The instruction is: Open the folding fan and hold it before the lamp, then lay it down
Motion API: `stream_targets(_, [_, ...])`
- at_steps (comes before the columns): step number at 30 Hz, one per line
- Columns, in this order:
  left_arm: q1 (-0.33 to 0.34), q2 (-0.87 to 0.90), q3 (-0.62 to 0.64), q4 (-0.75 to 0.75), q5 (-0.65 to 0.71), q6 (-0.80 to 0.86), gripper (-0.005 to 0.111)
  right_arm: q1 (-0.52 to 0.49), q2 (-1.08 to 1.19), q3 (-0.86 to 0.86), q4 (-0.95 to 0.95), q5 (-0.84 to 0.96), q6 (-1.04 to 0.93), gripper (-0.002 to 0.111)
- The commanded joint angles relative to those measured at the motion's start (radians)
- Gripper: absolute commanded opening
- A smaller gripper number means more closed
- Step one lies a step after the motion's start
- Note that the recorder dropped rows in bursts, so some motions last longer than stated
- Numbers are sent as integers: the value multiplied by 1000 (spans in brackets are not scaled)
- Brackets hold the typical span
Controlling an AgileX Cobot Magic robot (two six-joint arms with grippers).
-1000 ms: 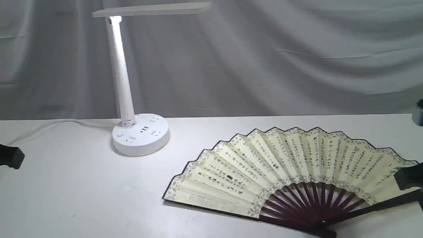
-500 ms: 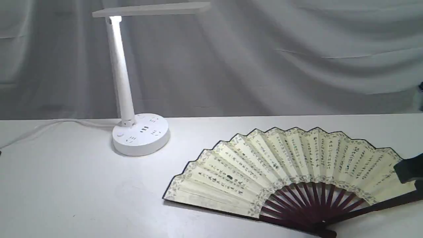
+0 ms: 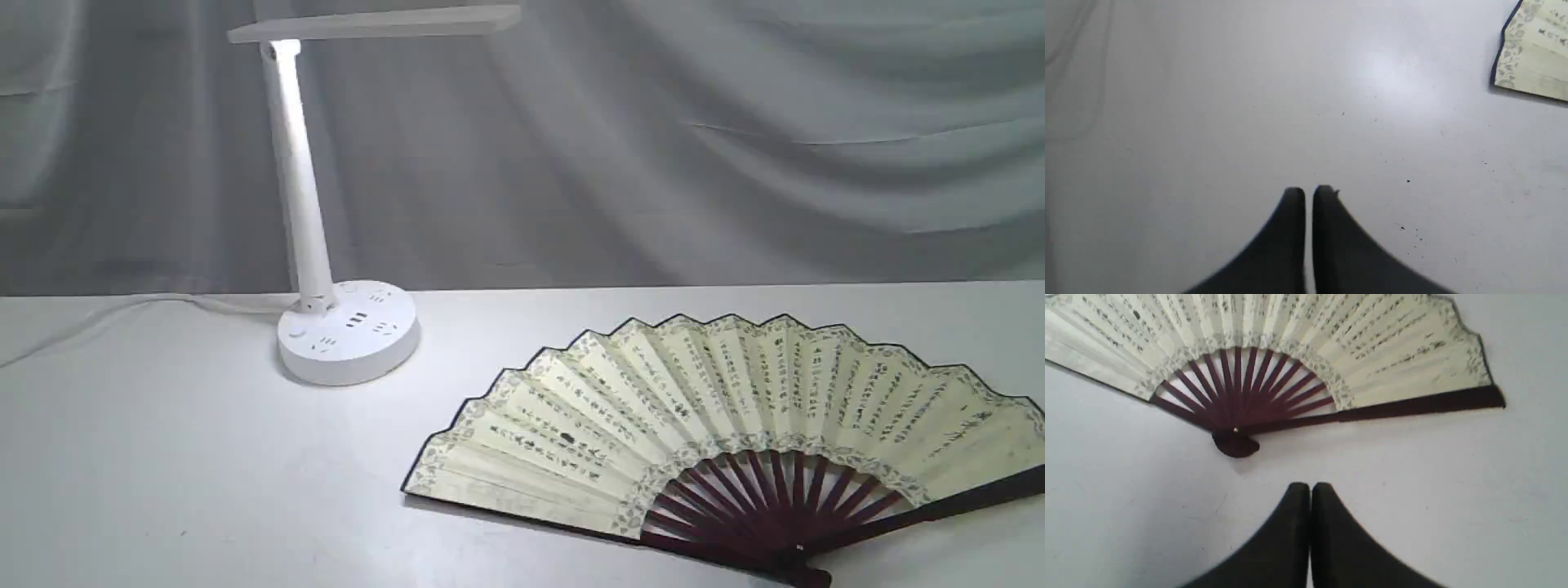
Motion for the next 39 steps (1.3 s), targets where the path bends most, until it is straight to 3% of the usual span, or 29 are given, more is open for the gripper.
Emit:
stream_targets(1, [3,-156,63,-24,9,-1,0,1,-153,5,-24,36,8,0])
stream_targets(11, [3,-580,123,-19,98,10,0,1,-528,5,-39,148,32,0])
stream_targets(21, [3,-854,123,5,164,12,0,1,-796,5,-142,254,130,0])
stream_targets(25, [3,-899,123,36,177,35,0,1,-922,5,-202,254,130,0])
stream_targets(31, [1,-899,120,29,193,33,0,3,-935,5,-235,254,131,0])
stream_targets(39, [-87,-899,120,54,166,56,0,3,-935,11,-232,254,133,0])
